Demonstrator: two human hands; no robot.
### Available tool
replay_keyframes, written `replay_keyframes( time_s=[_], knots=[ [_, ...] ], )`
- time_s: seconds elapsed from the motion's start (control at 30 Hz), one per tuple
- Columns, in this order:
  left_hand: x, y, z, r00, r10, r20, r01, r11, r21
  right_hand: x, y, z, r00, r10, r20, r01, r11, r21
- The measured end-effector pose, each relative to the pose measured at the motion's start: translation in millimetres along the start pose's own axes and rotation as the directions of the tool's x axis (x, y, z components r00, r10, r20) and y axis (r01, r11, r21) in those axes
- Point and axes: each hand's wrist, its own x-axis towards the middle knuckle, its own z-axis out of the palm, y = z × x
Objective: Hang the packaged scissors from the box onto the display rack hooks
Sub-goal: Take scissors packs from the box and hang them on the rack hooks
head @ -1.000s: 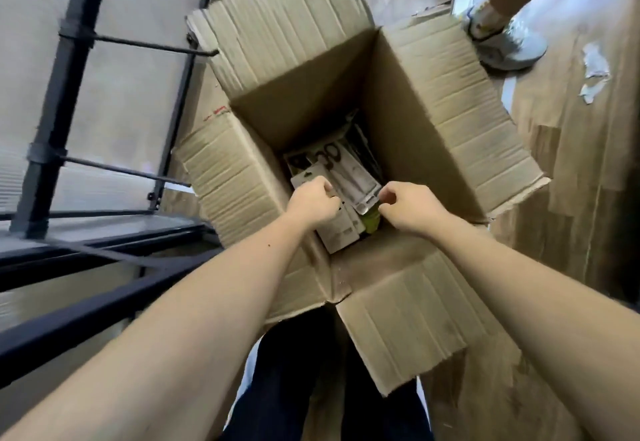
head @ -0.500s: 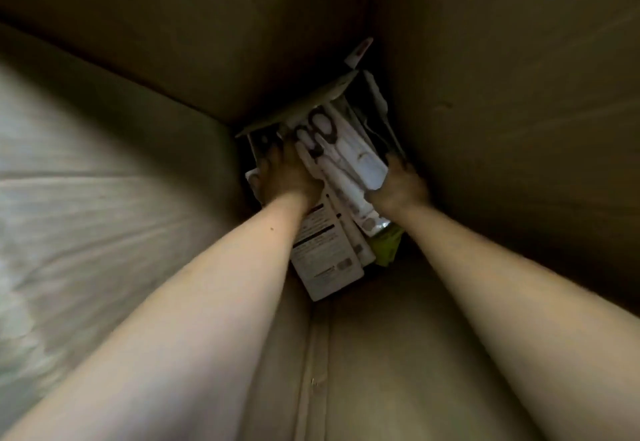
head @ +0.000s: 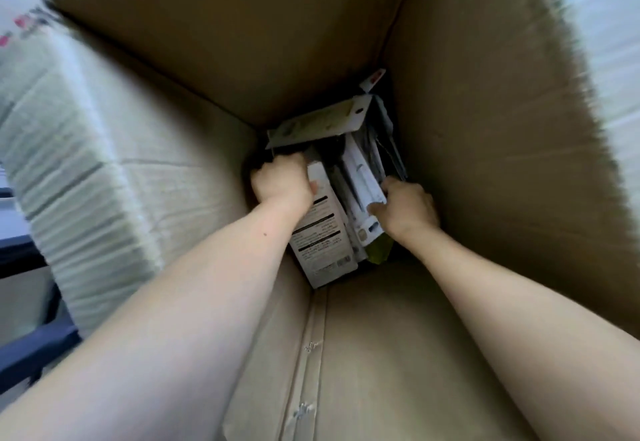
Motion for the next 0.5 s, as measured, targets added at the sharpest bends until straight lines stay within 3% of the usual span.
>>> replay_keyframes(
  time_s=[0.1, 0.2, 0.33, 0.4, 0.5],
  knots=[
    [-25.2, -2.2, -24.0, 0.998, 0.034, -0.053, -0.033, 0.999, 0.015, -24.6, -5.1, -20.0, 0.996, -0.092, -0.005, 0.091, 0.991, -0.098],
    [-51.2, -1.6, -43.4, 0.983, 0.143, -0.114, -0.126, 0.982, 0.143, -51.5, -12.1, -39.0, 0.992, -0.121, -0.023, 0.116, 0.979, -0.169],
    [-74.5, -5.8, -61.4, 0.938, 0.296, -0.179, -0.262, 0.946, 0.191, -86.7, -16.6, -55.4, 0.983, -0.156, -0.102, 0.145, 0.984, -0.106],
    [-84.9, -11.8, -68.9, 0.893, 0.356, -0.275, -0.317, 0.932, 0.175, -104.8, -18.1, -65.1, 0.965, -0.174, -0.195, 0.174, 0.985, -0.015],
    [-110.1, -15.8, -91.5, 0.725, 0.437, -0.532, -0.438, 0.889, 0.133, -134.7, -23.1, -84.9, 0.933, -0.117, -0.34, 0.175, 0.974, 0.146]
  ],
)
